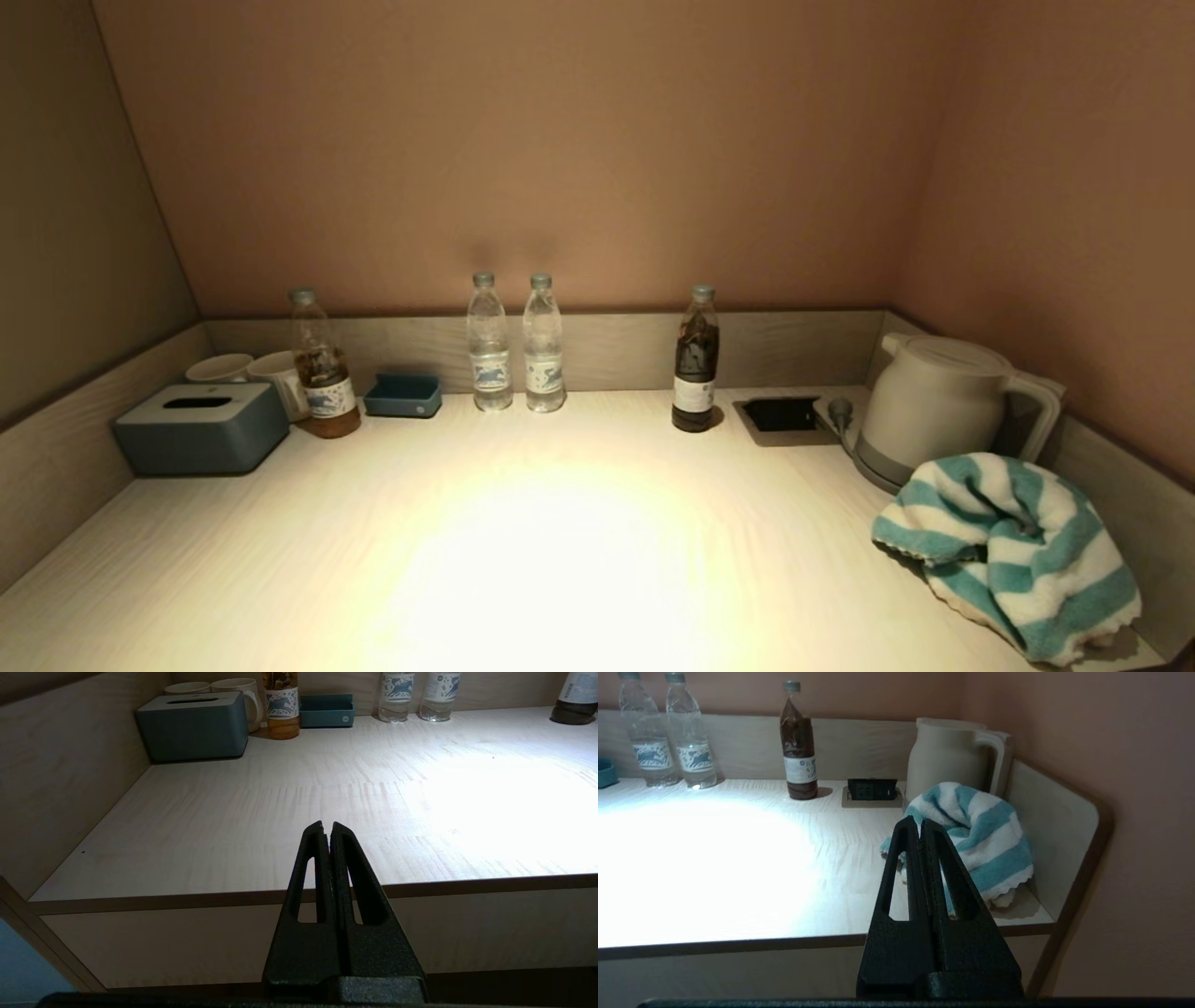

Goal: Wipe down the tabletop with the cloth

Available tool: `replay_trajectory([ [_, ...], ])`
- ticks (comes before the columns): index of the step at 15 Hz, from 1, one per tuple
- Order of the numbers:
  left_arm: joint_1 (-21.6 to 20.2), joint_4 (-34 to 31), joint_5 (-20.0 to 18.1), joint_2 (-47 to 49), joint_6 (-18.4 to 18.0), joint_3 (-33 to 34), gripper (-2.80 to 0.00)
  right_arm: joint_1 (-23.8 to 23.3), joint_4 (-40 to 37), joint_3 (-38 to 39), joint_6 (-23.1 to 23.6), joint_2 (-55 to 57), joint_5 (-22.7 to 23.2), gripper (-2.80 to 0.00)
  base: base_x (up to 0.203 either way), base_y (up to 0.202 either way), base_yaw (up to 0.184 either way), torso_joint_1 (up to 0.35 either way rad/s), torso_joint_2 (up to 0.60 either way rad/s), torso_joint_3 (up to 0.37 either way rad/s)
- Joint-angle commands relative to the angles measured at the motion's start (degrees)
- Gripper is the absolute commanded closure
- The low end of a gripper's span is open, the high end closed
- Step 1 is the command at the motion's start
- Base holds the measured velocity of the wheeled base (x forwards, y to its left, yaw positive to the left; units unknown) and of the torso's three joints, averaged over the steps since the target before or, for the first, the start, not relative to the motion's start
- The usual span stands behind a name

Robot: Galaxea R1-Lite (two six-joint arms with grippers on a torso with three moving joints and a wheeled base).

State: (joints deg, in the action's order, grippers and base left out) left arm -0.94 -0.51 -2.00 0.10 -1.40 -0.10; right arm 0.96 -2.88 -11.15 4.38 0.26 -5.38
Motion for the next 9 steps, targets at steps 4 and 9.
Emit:
replay_trajectory([
  [4, -0.03, -0.01, -0.02, -0.01, -0.01, 0.01, 0.00, 0.00, 3.40, 2.27, 0.19, 0.00, 1.08, 0.00, 0.000, 0.000, 0.000, 0.000, 0.00, 0.000],
  [9, -0.03, -0.01, -0.02, -0.01, -0.01, 0.01, 0.00, 0.00, 7.12, 8.80, -0.05, 0.00, 2.99, 0.00, 0.000, 0.000, 0.000, 0.000, 0.00, 0.000],
])
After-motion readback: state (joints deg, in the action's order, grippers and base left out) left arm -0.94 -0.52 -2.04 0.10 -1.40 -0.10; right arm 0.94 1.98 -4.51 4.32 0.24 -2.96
